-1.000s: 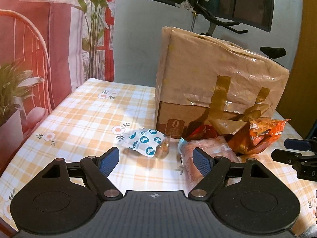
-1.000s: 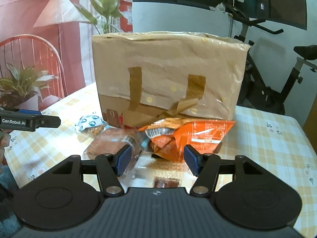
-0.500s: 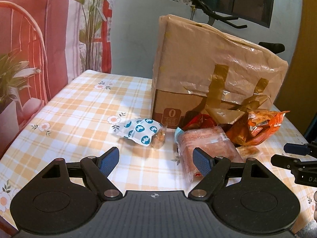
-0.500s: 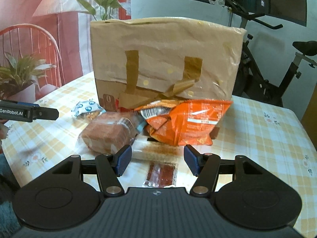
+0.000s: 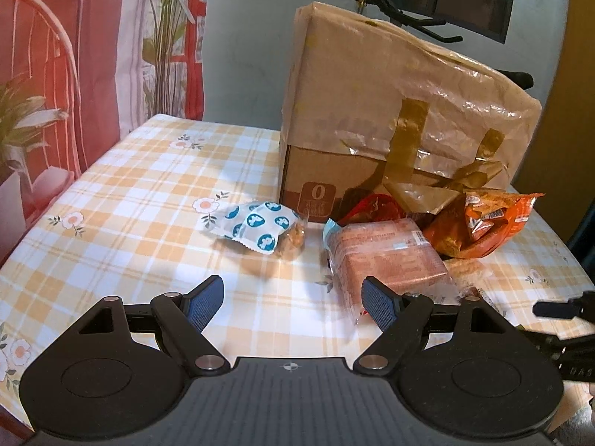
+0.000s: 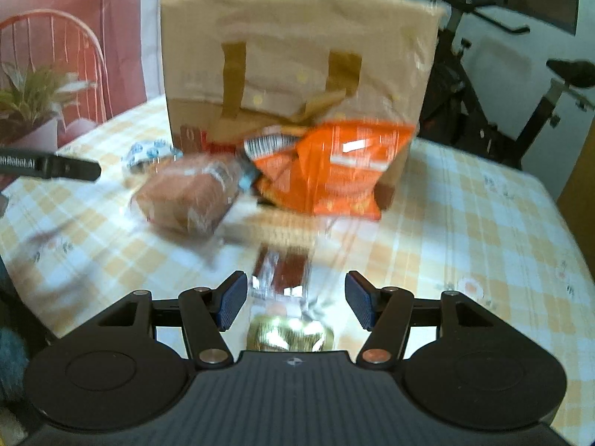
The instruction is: Organize snacks
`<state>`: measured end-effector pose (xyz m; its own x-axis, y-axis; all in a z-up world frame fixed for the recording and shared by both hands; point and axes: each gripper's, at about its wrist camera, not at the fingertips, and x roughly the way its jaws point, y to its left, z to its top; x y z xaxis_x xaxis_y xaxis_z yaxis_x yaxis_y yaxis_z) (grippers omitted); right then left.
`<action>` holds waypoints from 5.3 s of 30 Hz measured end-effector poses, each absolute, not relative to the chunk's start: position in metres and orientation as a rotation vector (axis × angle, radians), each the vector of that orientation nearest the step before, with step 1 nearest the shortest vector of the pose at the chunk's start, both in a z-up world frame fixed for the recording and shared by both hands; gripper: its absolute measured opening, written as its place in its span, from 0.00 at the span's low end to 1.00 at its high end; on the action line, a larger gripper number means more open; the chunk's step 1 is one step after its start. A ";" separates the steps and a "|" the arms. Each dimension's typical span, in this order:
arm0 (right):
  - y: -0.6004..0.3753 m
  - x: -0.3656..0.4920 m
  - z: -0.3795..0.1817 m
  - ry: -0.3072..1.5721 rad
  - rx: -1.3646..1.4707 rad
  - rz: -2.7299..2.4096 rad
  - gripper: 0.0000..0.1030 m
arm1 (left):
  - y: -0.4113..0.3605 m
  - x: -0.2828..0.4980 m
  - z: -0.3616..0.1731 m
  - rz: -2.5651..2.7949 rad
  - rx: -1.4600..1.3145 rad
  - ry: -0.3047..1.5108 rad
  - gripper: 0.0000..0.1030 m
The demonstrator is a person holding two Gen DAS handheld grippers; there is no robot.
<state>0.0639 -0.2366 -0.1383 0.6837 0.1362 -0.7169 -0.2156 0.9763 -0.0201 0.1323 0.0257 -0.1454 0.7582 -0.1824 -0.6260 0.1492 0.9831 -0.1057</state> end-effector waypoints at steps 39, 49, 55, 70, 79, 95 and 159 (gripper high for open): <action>-0.225 0.082 -0.162 0.850 -0.085 0.223 0.55 | 0.044 0.221 -0.155 -0.160 -0.039 0.672 0.75; -0.225 0.082 -0.163 0.840 -0.077 0.221 0.56 | 0.055 0.261 -0.184 -0.220 -0.070 0.759 0.76; -0.225 0.081 -0.164 0.828 -0.073 0.223 0.56 | 0.054 0.250 -0.187 -0.235 -0.055 0.760 0.63; -0.226 0.080 -0.166 0.814 -0.065 0.219 0.56 | 0.044 0.194 -0.177 -0.245 -0.034 0.774 0.44; -0.225 0.079 -0.165 0.815 -0.063 0.221 0.56 | 0.037 0.181 -0.180 -0.271 -0.019 0.788 0.42; -0.225 0.078 -0.166 0.814 -0.060 0.220 0.56 | 0.037 0.175 -0.177 -0.256 -0.013 0.773 0.43; -0.238 0.075 -0.146 0.739 0.027 0.182 0.48 | 0.032 0.144 -0.158 -0.254 0.018 0.666 0.20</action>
<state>0.0748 -0.2384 -0.1464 0.7243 0.1747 -0.6670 -0.1554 0.9838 0.0889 0.1438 0.0320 -0.1583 0.7566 -0.2276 -0.6130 0.2393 0.9688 -0.0643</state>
